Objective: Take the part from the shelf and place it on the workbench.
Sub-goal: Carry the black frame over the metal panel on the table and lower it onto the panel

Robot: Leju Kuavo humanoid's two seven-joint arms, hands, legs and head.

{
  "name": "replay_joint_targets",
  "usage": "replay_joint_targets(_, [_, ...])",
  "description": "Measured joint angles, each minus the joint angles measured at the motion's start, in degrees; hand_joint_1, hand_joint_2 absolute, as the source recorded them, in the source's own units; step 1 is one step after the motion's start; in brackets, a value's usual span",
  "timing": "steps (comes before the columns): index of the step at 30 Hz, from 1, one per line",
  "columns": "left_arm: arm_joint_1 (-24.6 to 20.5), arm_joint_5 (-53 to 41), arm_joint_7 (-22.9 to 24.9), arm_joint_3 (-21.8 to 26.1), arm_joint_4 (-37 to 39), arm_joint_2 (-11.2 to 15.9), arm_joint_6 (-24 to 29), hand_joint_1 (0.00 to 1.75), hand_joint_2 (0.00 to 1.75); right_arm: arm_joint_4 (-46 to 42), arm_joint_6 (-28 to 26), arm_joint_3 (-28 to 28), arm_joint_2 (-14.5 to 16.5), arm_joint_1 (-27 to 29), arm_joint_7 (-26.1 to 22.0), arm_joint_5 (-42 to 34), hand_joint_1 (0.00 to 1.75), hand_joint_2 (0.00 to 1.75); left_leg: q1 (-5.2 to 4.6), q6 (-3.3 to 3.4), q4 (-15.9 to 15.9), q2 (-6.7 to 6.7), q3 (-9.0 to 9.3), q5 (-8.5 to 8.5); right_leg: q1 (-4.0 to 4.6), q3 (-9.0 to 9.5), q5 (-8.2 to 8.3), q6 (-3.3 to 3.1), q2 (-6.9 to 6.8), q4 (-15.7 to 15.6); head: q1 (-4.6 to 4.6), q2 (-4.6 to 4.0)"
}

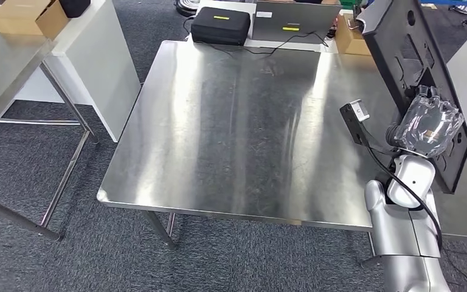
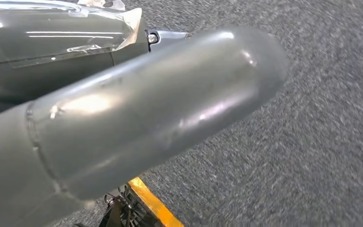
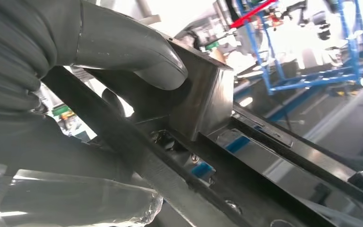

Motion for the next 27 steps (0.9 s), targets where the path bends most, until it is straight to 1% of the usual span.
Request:
replay_joint_targets(1, [0.00,-0.01,-0.01,0.00,0.00,-0.03,-0.01,0.00,0.00,0.21,0.00,0.04,0.00,-0.14,0.00,0.00,1.75,1.75,0.00,-0.17,0.03,0.61,0.17,-0.16,-0.03,2.25,1.67,0.44,-0.93,-4.33,0.01,0.00])
replay_joint_targets(2, [0.00,-0.01,-0.02,0.00,0.00,-0.05,-0.01,0.00,0.00,0.39,0.00,0.11,0.00,-0.33,0.00,0.00,1.75,1.75,-0.18,-0.44,0.10,1.24,0.34,-0.40,0.12,4.70,3.17,0.68,-2.27,-8.81,0.01,0.00])
replay_joint_targets(3, [-0.01,-0.01,-0.03,0.01,0.00,-0.07,-0.01,0.00,0.00,0.51,0.00,0.20,0.01,-0.52,0.00,0.00,1.75,1.75,-0.35,-0.72,0.15,1.73,0.47,-0.61,0.32,6.56,4.23,0.66,-3.31,-12.15,-0.02,0.00])
replay_joint_targets(4, [-0.01,-0.01,-0.05,0.02,0.00,-0.06,-0.01,0.00,0.00,0.64,-0.01,0.28,0.02,-0.67,0.01,0.00,1.75,1.75,-0.53,-0.99,0.20,2.25,0.61,-0.79,0.52,7.60,4.81,0.36,-3.78,-14.00,-0.07,0.00])
replay_joint_targets(5, [-0.02,-0.01,-0.07,0.02,0.00,-0.05,-0.01,0.00,0.00,0.81,-0.01,0.36,0.00,-0.76,0.01,0.00,1.75,1.75,-0.68,-1.23,0.19,2.81,0.75,-0.92,0.73,7.85,4.94,-0.04,-3.52,-14.46,-0.13,0.00])
replay_joint_targets(6, [-0.03,-0.01,-0.08,0.03,0.00,-0.05,0.00,0.00,0.00,0.97,-0.02,0.42,-0.03,-0.79,0.01,0.00,1.75,1.75,-0.64,-1.45,0.14,3.39,0.92,-1.02,0.72,7.75,5.10,-0.48,-2.65,-14.51,-0.17,0.00])
replay_joint_targets(7, [-0.05,-0.02,-0.09,0.04,0.00,-0.04,-0.01,0.00,0.00,1.11,-0.03,0.45,-0.07,-0.80,0.01,0.00,1.75,1.75,-0.51,-1.76,0.25,3.65,1.08,-1.31,0.53,7.73,5.23,-0.93,-1.79,-14.57,-0.21,0.00])
replay_joint_targets(8, [-0.08,-0.04,-0.11,0.04,0.00,-0.02,-0.01,0.00,0.00,1.22,-0.03,0.48,-0.10,-0.86,0.01,0.00,1.75,1.75,-0.34,-2.07,0.85,3.08,0.99,-1.96,0.32,7.78,5.32,-1.31,-1.13,-14.67,-0.28,0.00])
replay_joint_targets(9, [-0.08,-0.05,-0.13,0.04,0.00,-0.01,0.00,0.00,0.00,1.33,-0.04,0.55,-0.10,-0.97,0.07,0.00,1.75,1.75,-0.18,-2.37,2.52,1.86,0.38,-3.18,0.10,7.86,5.41,-1.74,-0.53,-14.78,-0.40,0.00])
replay_joint_targets(10, [-0.05,-0.04,-0.19,0.05,0.00,-0.01,0.06,0.00,0.00,1.49,-0.04,0.69,-0.10,-1.12,0.20,0.00,1.75,1.75,-0.02,-2.63,5.46,0.25,-0.91,-4.93,-0.07,7.93,5.46,-2.10,0.04,-14.84,-0.55,0.00])
replay_joint_targets(11, [-0.01,0.04,-0.34,0.07,0.00,-0.01,0.21,0.00,0.00,1.86,-0.04,0.97,-0.07,-1.35,0.36,0.00,1.75,1.75,0.05,-2.79,9.45,-1.17,-2.79,-6.91,-0.05,7.89,5.47,-2.38,0.64,-14.83,-0.69,0.00])
replay_joint_targets(12, [0.06,0.20,-0.61,0.09,0.00,0.00,0.36,0.00,0.00,2.43,-0.04,1.38,-0.02,-1.56,0.47,0.00,1.75,1.75,0.09,-2.90,13.46,-1.99,-4.81,-8.51,0.01,7.86,5.49,-2.56,1.19,-14.83,-0.77,0.00])
replay_joint_targets(13, [0.12,0.44,-1.02,0.12,0.00,0.03,0.44,0.00,0.00,3.16,-0.04,1.90,0.04,-1.80,0.49,0.00,1.75,1.75,0.09,-2.93,16.28,-2.34,-6.37,-9.22,0.11,7.83,5.51,-2.64,1.76,-14.82,-0.80,0.00])
replay_joint_targets(14, [0.15,0.67,-1.51,0.15,0.00,0.08,0.35,0.00,0.00,4.24,-0.04,2.49,0.11,-2.18,0.32,0.00,1.75,1.75,0.07,-2.84,17.10,-2.50,-7.04,-8.76,0.20,7.83,5.52,-2.67,2.31,-14.78,-0.82,0.00])
replay_joint_targets(15, [0.17,0.84,-1.98,0.16,0.00,0.15,0.09,0.00,0.00,5.52,0.01,3.06,0.20,-2.73,0.01,0.00,1.75,1.75,0.05,-2.68,15.96,-2.58,-6.77,-7.41,0.28,7.85,5.53,-2.68,2.73,-14.74,-0.83,0.00])
replay_joint_targets(16, [0.17,0.95,-2.48,0.16,0.00,0.23,-0.34,0.00,0.00,7.58,0.37,3.73,0.37,-3.89,-0.65,0.00,1.75,1.75,0.02,-2.35,12.46,-2.75,-5.30,-5.11,0.34,7.88,5.53,-2.68,3.26,-14.67,-0.87,0.00])
replay_joint_targets(17, [0.14,1.15,-2.91,0.16,0.00,0.37,-0.89,0.00,0.00,10.26,1.14,4.42,0.63,-5.44,-1.53,0.00,1.75,1.75,-0.02,-1.93,8.27,-3.11,-3.47,-3.03,0.39,7.90,5.53,-2.66,3.72,-14.59,-0.89,0.00])
replay_joint_targets(18, [0.06,1.62,-3.27,0.17,-0.01,0.49,-1.54,0.00,0.00,13.52,2.42,5.20,0.96,-7.33,-2.39,0.00,1.75,1.75,-0.08,-1.63,4.69,-3.41,-1.89,-1.54,0.56,7.86,5.55,-2.59,4.12,-14.51,-0.89,0.00])
replay_joint_targets(19, [-0.03,2.18,-3.64,0.23,-0.01,0.62,-2.20,0.00,0.00,17.07,4.09,6.07,1.32,-9.45,-3.24,0.00,1.75,1.75,-0.19,-1.36,1.90,-3.67,-0.67,-0.51,0.66,7.75,5.60,-2.49,4.43,-14.45,-0.89,0.00])
replay_joint_targets(20, [-0.11,2.72,-4.08,0.30,-0.02,0.76,-2.81,0.00,0.00,20.62,6.19,7.05,1.58,-11.29,-3.94,0.00,1.75,1.75,-0.34,-1.19,0.98,-3.82,-0.34,-0.40,0.69,7.62,5.67,-2.33,4.58,-14.44,-0.89,0.00])
replay_joint_targets(21, [-0.16,3.07,-4.60,0.37,-0.02,0.84,-3.39,0.00,0.00,23.97,8.36,8.08,1.74,-12.96,-4.57,0.00,1.75,1.75,-0.47,-1.08,0.85,-3.72,-0.37,-0.29,0.70,7.49,5.79,-2.10,4.69,-14.49,-0.89,0.00])
replay_joint_targets(22, [-0.18,3.14,-5.17,0.42,-0.02,0.89,-4.01,0.00,0.00,26.95,10.65,9.09,1.86,-14.32,-5.27,0.00,1.75,1.75,-0.41,-0.78,0.62,-3.65,-0.38,0.02,0.67,7.30,5.80,-1.86,4.49,-14.46,-0.91,0.00])
replay_joint_targets(23, [-0.18,3.07,-5.77,0.44,-0.02,0.96,-4.82,0.00,0.00,29.78,13.41,10.21,1.95,-15.47,-5.93,0.00,1.75,1.75,-0.30,-0.44,0.33,-3.59,-0.34,0.38,0.68,6.94,5.53,-1.65,3.80,-14.06,-0.87,0.00])
replay_joint_targets(24, [-0.16,2.93,-6.25,0.45,-0.02,1.08,-5.79,0.00,0.00,32.32,17.05,11.73,2.07,-16.56,-6.39,0.00,1.75,1.75,-0.14,-0.14,0.04,-3.52,-0.32,0.72,0.73,6.19,4.74,-1.55,2.89,-12.70,-0.74,0.00])
replay_joint_targets(25, [-0.13,2.78,-6.57,0.46,-0.01,1.20,-6.76,0.00,0.00,34.68,21.26,13.77,2.20,-17.54,-6.64,0.00,1.75,1.75,0.03,0.08,-0.20,-3.45,-0.31,0.98,0.74,4.91,3.44,-1.56,1.88,-10.08,-0.61,0.00])
replay_joint_targets(26, [-0.09,2.61,-6.77,0.46,-0.02,1.35,-7.51,0.00,0.00,36.90,25.74,16.58,2.28,-18.26,-6.80,0.00,1.75,1.75,0.02,0.17,-0.24,-3.38,-0.34,1.04,0.66,3.17,1.81,-1.63,1.08,-6.34,-0.49,0.00])
replay_joint_targets(27, [-0.04,2.50,-6.85,0.46,-0.01,1.48,-7.99,0.00,0.00,39.02,29.58,19.99,2.34,-18.60,-6.93,0.00,1.75,1.75,0.03,0.19,-0.23,-3.28,-0.39,1.05,0.54,1.17,0.17,-1.64,0.76,-2.02,-0.35,0.00])
